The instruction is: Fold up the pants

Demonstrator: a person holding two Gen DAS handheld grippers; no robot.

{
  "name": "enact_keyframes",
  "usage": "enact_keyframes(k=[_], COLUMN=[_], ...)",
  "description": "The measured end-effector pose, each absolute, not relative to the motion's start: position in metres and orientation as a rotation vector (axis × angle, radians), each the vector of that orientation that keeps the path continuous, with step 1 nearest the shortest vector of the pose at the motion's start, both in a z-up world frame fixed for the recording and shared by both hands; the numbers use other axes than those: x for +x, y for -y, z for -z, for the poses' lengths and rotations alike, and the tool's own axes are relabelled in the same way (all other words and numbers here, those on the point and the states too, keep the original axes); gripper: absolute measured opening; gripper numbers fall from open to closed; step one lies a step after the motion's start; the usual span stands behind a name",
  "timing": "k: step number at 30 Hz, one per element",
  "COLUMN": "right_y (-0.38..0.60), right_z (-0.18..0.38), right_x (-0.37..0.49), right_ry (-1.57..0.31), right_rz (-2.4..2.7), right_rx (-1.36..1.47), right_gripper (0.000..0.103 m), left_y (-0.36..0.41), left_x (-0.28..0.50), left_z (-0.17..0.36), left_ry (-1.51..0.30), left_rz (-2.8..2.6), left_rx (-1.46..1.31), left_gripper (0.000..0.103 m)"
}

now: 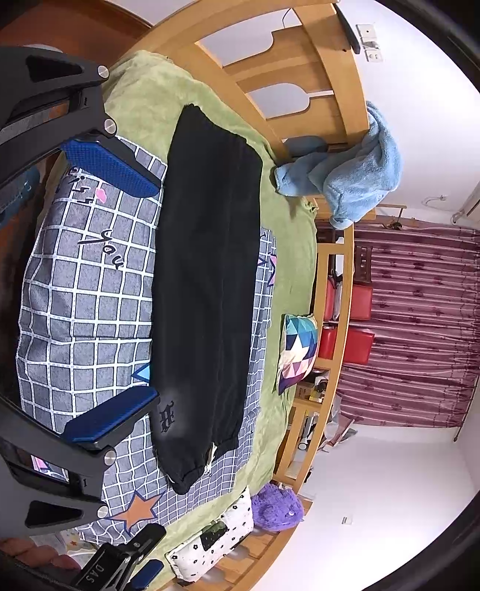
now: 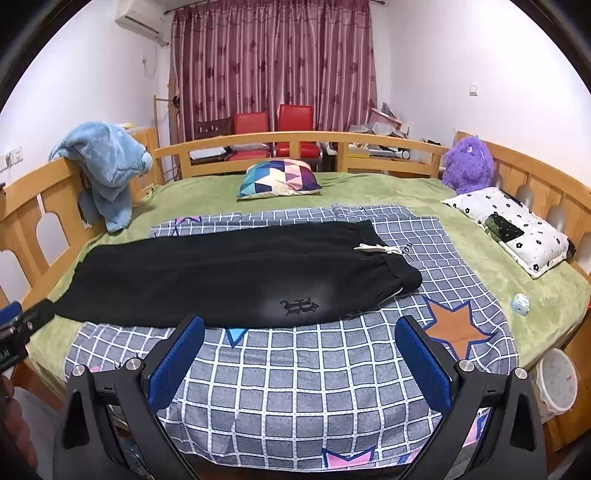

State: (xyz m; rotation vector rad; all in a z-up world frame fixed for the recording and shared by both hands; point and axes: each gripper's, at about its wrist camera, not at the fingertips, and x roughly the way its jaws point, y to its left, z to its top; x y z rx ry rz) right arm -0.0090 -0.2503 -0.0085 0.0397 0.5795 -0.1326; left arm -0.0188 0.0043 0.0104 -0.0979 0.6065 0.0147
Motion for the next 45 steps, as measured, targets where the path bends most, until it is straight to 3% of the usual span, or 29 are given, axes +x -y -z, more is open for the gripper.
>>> enact_keyframes(k=[38,41,43,45], right_y=[0.251,0.254,0.258,0.261], right_z=[0.032,0.039,0.046,0.053], right_x=[0.034,0.051,0.069,0.085], right_ry=[-0.582,-0.612,-0.639,-0.658], right_rz=[0.110,0.052,0.013,0.002], right_rx=[0.079,0.118,0.131,0.134], right_gripper=[0.101,0.095,0.082,0.080], left_y=[-0.019,-0.033,-0.042,-0.054], left_x=[0.030,0.047,0.060,0.080], left_z=[0.016,0.027,0.038,0.055], left_ry=[-0.624,-0.627,-0.655,-0.705], left_rz=[-0.039,-0.020,-0.008,-0.010], left_rx=[-0.119,-0.178,-0.194,-0.210], left_gripper=[0.103,0.103,0.103,0.102])
